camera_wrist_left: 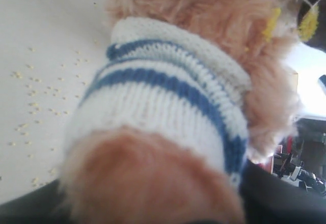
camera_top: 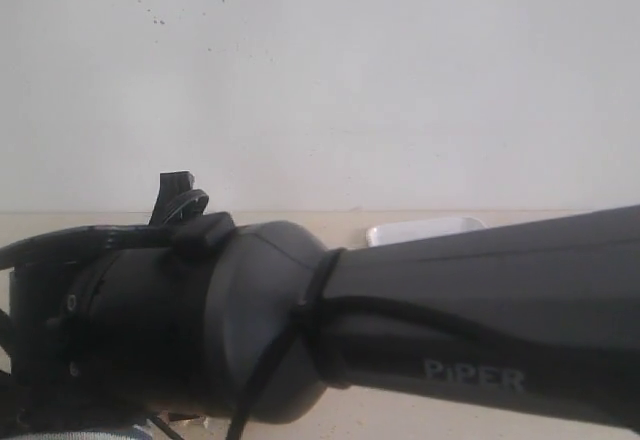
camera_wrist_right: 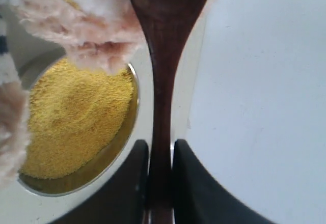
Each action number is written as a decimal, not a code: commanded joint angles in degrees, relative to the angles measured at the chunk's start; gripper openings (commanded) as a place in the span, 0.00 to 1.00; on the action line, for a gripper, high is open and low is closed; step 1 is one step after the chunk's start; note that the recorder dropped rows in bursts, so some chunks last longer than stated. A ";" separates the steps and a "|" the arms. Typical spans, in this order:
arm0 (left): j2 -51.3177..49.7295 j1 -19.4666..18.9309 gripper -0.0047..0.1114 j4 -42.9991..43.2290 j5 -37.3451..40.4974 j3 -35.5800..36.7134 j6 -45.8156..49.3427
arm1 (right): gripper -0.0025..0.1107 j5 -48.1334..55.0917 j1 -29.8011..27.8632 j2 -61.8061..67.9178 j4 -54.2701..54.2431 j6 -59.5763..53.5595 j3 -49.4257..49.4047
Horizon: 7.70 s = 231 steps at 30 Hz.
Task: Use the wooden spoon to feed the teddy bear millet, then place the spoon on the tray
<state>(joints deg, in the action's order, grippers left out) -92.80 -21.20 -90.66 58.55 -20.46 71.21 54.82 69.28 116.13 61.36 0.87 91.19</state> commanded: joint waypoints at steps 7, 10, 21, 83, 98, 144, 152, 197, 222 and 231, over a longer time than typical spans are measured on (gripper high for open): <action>0.15 0.43 0.08 -0.41 1.62 -0.12 0.33 | 0.02 3.00 3.60 -0.13 13.91 9.67 -6.98; 0.15 0.43 0.08 -0.41 1.62 -0.12 0.33 | 0.02 3.10 4.57 -0.13 20.68 16.90 -8.78; 0.15 0.43 0.08 -0.41 1.62 -0.12 0.33 | 0.02 3.44 4.65 -0.13 19.70 17.24 -8.78; 0.15 0.43 0.08 -2.45 4.69 -0.12 1.09 | 0.02 -8.15 -43.85 -34.71 -38.72 4.51 -28.89; 0.15 0.43 0.08 -2.45 4.58 -0.12 2.33 | 0.02 -29.17 -47.03 -33.32 -39.59 4.51 -28.89; 0.15 0.43 0.08 -4.04 9.41 -0.12 3.01 | 0.02 -19.02 -53.94 13.66 -51.64 -5.52 4.94; 0.15 0.43 0.08 -4.04 9.41 -0.12 3.01 | 0.16 -22.03 -53.94 13.76 -51.76 -5.52 4.94; 0.15 0.43 0.08 -3.93 8.50 -0.12 8.39 | 0.02 6.99 -53.94 -8.74 -48.47 -0.17 4.84; 0.15 0.43 0.08 -3.17 9.28 -0.12 9.41 | 0.02 -28.62 -53.94 -47.46 -24.06 43.35 -39.18; 0.15 0.43 0.08 -3.31 9.14 -0.12 9.41 | 0.02 -29.92 -53.94 -64.22 -17.28 50.51 -52.51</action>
<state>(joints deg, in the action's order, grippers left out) -92.80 -21.20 -92.93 65.95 -20.46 80.25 25.50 15.49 56.57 40.49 48.94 42.05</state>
